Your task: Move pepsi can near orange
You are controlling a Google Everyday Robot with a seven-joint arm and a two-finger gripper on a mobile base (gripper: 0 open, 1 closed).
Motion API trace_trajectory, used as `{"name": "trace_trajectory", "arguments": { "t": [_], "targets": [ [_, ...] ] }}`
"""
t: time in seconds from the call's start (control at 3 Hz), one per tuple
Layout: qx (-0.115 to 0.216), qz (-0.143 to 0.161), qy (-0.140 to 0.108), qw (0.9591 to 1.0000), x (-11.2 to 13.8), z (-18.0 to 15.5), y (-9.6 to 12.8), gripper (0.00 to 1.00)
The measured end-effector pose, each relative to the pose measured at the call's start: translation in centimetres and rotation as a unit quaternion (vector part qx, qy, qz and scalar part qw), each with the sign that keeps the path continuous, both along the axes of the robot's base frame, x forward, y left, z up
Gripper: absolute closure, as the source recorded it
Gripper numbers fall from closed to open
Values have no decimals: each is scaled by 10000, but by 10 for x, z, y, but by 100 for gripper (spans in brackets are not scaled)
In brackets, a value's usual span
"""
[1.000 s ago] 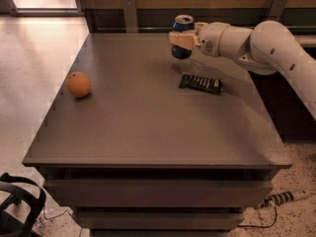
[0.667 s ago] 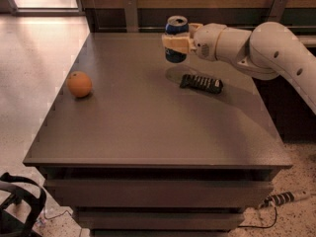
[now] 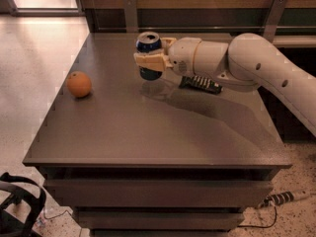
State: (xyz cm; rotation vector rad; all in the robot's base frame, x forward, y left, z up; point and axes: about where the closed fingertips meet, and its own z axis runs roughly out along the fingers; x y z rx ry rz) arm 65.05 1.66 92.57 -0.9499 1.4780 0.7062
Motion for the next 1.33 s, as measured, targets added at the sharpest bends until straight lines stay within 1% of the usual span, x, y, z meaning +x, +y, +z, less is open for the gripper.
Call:
{"name": "trace_trajectory", "arguments": {
  "t": [0.33, 0.67, 1.0, 1.33],
  "targets": [
    [69, 382, 119, 9992, -28, -13, 32, 100],
    [208, 755, 224, 9967, -57, -25, 64, 100],
    [298, 1029, 275, 9939, -73, -32, 87, 100],
    [320, 1250, 230, 9914, -80, -33, 106, 100]
  ]
}}
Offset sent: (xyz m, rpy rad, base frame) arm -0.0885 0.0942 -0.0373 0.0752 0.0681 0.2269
